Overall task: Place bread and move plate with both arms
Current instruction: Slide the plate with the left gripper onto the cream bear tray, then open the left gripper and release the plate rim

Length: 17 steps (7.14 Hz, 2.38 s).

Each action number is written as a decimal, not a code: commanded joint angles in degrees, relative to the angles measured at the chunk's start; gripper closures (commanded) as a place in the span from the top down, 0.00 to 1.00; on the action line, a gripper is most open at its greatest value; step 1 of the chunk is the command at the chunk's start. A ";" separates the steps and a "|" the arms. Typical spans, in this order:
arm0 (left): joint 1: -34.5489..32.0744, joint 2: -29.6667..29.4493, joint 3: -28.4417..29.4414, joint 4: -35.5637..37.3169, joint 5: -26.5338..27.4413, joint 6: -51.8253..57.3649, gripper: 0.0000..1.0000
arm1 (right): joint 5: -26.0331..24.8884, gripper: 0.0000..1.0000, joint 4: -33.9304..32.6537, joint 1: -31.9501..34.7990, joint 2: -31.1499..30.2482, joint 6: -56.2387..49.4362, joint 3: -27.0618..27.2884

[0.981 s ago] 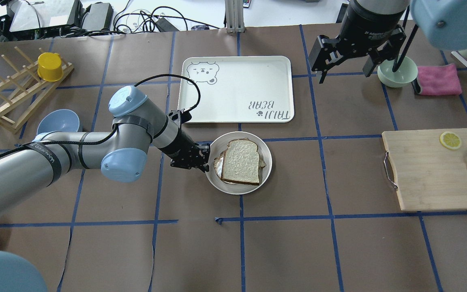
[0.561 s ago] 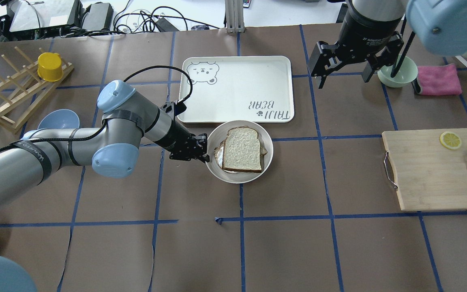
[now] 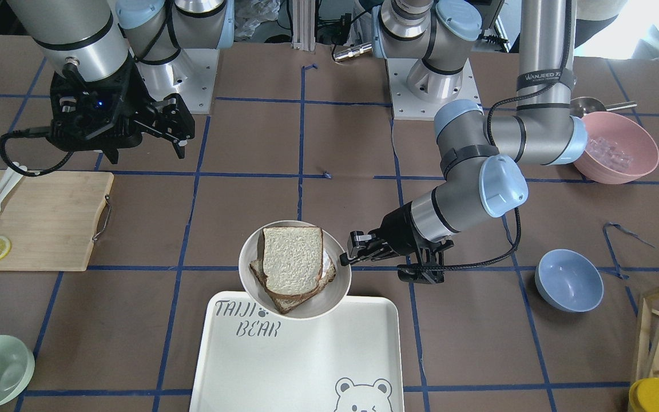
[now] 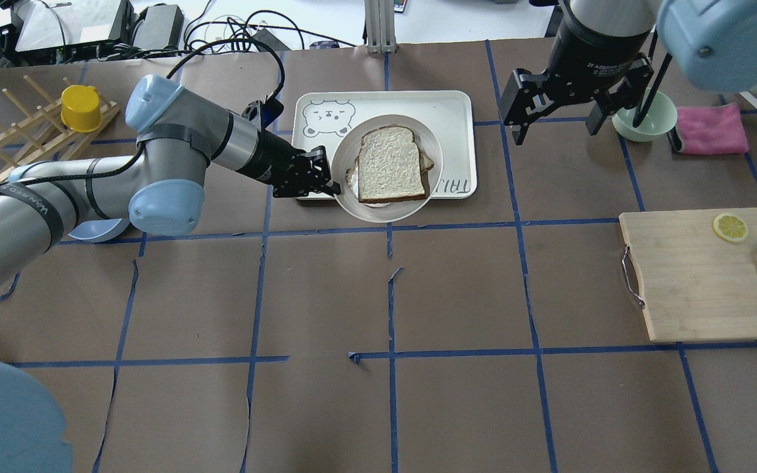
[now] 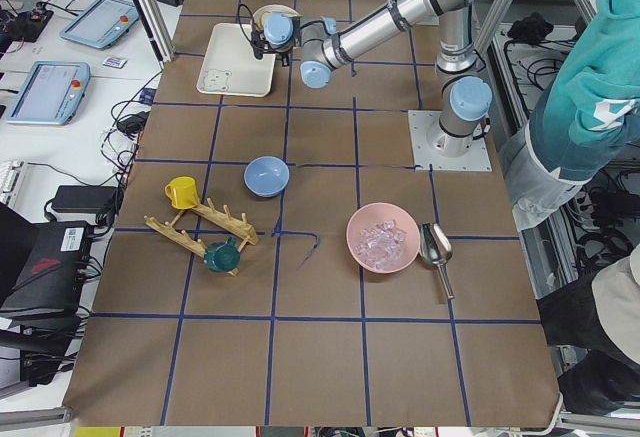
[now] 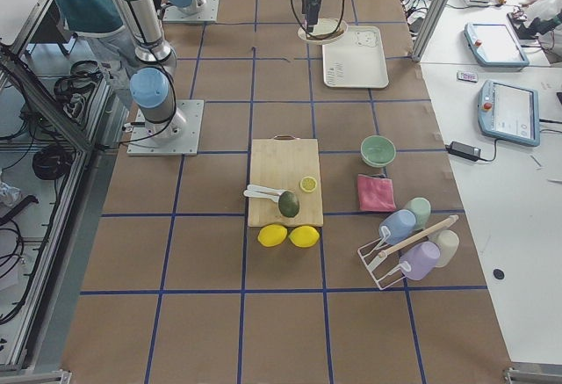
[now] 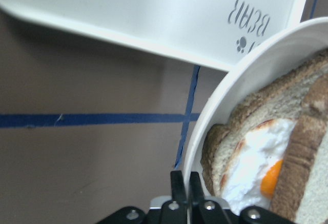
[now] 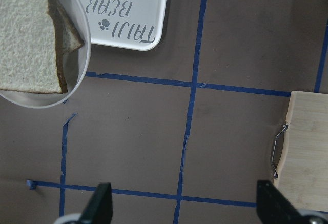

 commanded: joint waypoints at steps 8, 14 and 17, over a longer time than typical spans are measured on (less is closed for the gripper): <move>-0.96 -21.35 24.80 -5.06 9.28 -11.74 0.00 | 0.04 1.00 -0.25 -0.26 0.00 -0.44 0.00; -2.80 -11.90 24.19 -15.57 10.93 -11.67 1.00 | 0.22 1.00 -0.25 -0.26 0.00 -0.35 0.00; -6.84 1.18 20.86 -27.62 22.43 -10.98 1.00 | 3.37 1.00 -0.43 -0.18 0.35 -0.35 -0.08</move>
